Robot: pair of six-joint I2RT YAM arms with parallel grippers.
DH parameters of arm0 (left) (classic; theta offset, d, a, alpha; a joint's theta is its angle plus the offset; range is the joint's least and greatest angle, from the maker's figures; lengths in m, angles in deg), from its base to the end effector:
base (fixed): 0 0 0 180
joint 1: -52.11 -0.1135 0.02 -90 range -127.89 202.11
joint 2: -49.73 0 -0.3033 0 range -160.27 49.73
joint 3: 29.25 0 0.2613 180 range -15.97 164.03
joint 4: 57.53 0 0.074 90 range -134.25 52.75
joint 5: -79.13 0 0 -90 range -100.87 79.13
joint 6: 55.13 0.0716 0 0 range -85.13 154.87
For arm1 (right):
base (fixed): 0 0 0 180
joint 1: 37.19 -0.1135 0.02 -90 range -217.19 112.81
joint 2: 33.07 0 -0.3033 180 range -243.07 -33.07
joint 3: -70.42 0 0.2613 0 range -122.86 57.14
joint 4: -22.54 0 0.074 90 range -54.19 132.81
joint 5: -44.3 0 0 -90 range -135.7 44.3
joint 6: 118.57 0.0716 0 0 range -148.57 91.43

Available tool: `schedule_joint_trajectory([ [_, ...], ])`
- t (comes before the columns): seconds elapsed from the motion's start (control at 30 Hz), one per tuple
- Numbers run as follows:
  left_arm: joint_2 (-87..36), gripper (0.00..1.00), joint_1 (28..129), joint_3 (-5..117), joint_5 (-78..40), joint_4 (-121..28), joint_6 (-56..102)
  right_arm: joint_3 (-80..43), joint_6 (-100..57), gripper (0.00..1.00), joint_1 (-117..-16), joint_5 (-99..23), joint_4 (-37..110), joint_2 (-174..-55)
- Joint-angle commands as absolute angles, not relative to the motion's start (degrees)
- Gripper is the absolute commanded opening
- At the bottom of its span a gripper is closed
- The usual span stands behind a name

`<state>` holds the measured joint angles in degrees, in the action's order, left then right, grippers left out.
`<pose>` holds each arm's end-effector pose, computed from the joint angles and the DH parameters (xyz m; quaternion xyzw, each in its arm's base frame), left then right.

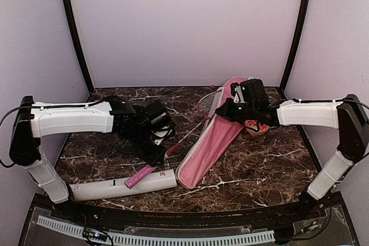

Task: Pack up the badminton gear
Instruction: Place the racket in the racket bag.

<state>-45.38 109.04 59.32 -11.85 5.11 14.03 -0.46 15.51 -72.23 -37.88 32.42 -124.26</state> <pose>0.1945 -0.3010 0.2498 0.3061 0.9347 -0.1200 0.1354 0.3191 0.2357 0.2532 0.0343 0.8648 0.3624 0.3458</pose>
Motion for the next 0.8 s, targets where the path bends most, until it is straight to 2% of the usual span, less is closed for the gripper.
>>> schedule_joint_trajectory([
  [0.0, -38.4, 0.00, 110.2, 54.9, -11.8, -0.1, 13.6, -3.0, 16.3, 0.00, -73.2, -41.1, 29.1, -123.9],
  [0.3, -35.7, 0.00, 113.2, 49.2, -10.8, -3.6, 19.0, -4.2, 13.7, 0.00, -73.1, -36.6, 25.7, -127.1],
  [0.4, -36.3, 0.00, 113.6, 48.9, -6.4, -3.2, 22.5, -4.6, 11.1, 0.00, -73.1, -34.3, 25.8, -127.1],
  [0.6, -32.4, 0.00, 113.7, 46.9, 3.4, -1.6, 23.2, -3.6, 9.4, 0.00, -72.2, -37.3, 29.2, -125.0],
  [0.77, -26.1, 0.00, 113.7, 43.7, 0.9, -2.8, 20.1, 1.7, 5.8, 0.00, -70.5, -26.1, 20.2, -120.1],
])
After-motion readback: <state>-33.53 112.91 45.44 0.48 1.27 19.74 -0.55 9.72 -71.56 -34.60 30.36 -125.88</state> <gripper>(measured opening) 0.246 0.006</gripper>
